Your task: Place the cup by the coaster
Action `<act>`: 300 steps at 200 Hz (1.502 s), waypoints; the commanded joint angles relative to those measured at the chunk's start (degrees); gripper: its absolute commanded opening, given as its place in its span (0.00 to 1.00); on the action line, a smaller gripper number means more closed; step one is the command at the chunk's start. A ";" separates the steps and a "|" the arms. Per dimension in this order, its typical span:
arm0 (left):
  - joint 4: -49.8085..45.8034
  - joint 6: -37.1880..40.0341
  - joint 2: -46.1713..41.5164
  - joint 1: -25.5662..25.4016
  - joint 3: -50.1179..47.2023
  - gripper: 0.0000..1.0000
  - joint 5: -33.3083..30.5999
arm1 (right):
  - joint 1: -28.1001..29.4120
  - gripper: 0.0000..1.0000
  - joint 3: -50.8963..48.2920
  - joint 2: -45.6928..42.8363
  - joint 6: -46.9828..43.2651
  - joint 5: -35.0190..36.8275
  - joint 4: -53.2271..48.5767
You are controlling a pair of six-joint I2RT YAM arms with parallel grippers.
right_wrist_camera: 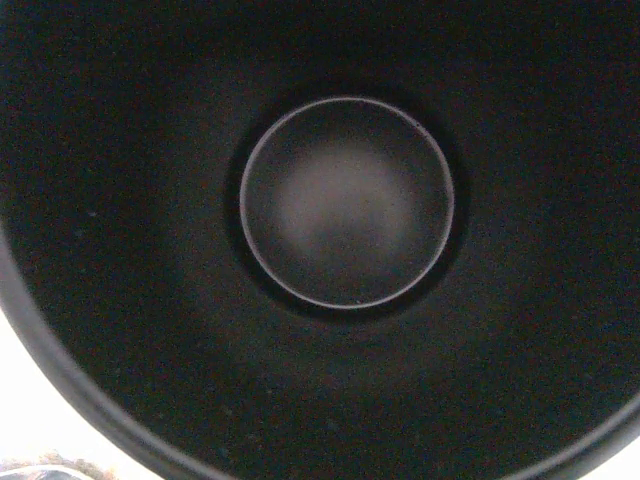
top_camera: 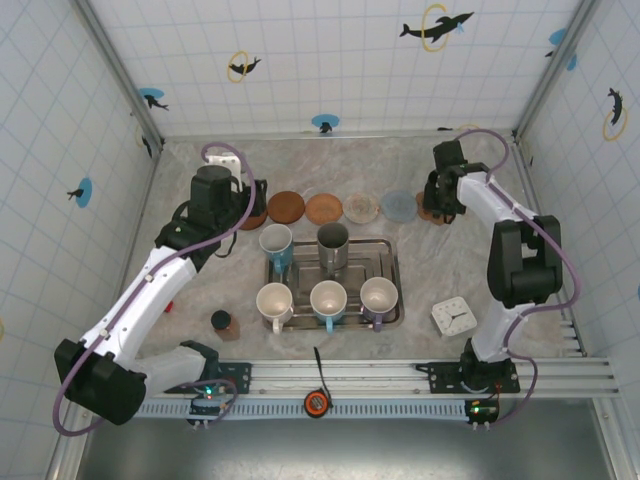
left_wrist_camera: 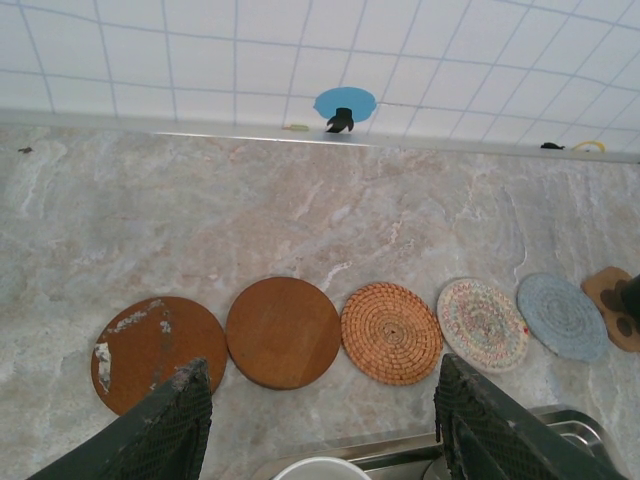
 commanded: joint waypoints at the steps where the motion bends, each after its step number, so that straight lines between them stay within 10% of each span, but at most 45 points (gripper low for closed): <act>1: 1.34 0.11 -0.24 -0.18 0.66 0.60 -0.68 | -0.63 0.00 3.81 0.22 -0.80 0.24 4.24; 300: 2.23 -0.09 2.05 -0.23 1.39 0.60 0.47 | -2.25 0.00 6.31 4.78 -2.53 0.05 4.74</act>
